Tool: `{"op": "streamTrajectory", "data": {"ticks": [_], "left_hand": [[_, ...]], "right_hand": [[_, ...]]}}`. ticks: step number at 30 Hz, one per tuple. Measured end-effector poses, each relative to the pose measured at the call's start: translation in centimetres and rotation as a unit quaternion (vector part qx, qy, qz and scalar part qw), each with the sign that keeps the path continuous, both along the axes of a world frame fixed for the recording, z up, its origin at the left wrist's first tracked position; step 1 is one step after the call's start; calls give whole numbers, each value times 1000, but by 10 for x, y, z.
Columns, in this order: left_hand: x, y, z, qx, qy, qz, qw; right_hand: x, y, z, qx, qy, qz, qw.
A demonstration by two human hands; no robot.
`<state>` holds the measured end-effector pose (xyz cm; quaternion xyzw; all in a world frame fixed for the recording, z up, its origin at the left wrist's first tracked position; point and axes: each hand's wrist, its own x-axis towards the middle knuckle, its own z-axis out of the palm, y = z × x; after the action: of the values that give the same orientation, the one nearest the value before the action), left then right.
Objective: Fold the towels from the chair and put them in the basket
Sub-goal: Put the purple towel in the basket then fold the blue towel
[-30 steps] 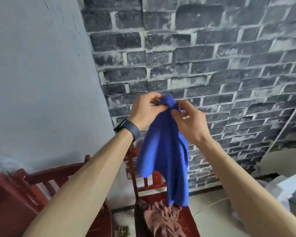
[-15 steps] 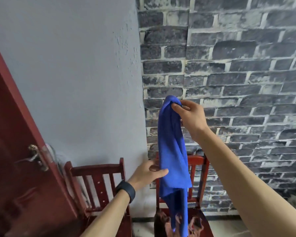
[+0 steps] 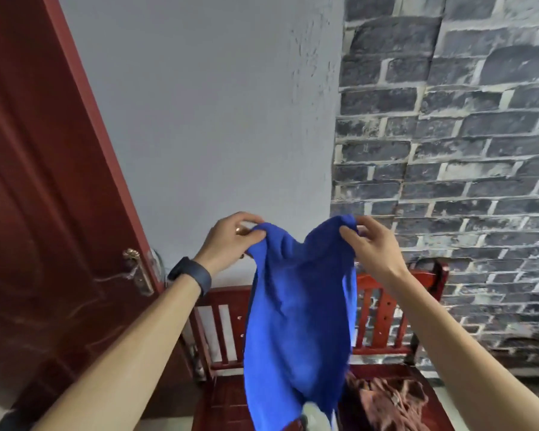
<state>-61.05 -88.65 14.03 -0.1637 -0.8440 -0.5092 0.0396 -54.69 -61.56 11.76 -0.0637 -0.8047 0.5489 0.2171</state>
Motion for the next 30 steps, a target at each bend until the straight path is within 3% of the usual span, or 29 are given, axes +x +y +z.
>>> {"op": "streamTrajectory", "data": {"ticks": [3,6,9,12,15,20,22,24,27,30], "left_hand": [[-4,-3,15,-84,11,-113,990],[-8,-7,36,-183,98,-125,970],[-14,-24,64,-99,135,-108,980],[-12,-43,96,35,60,-160,985],[-9,-54,123,63,40,-183,980],[-16,-60,139,109,38,-125,985],[-25,-59,123,125,16,-54,990],[-26,-57,86,82,-19,17,996],[-3,-57,7,61,-18,120,991],[41,-47,-62,30,-119,15,992]], "right_hand": [[-3,-53,13,26,0,117,993],[-3,-92,33,-33,40,162,985],[-3,-102,26,-103,55,122,986],[3,-105,-7,-4,-39,162,986],[4,-118,-26,33,-82,231,969],[0,-142,-14,43,-29,168,984],[0,-146,-9,59,-21,130,990],[0,-146,-11,50,-26,93,994],[-2,-141,-27,-86,-70,82,990],[1,-137,-51,-201,-126,94,967]]}}
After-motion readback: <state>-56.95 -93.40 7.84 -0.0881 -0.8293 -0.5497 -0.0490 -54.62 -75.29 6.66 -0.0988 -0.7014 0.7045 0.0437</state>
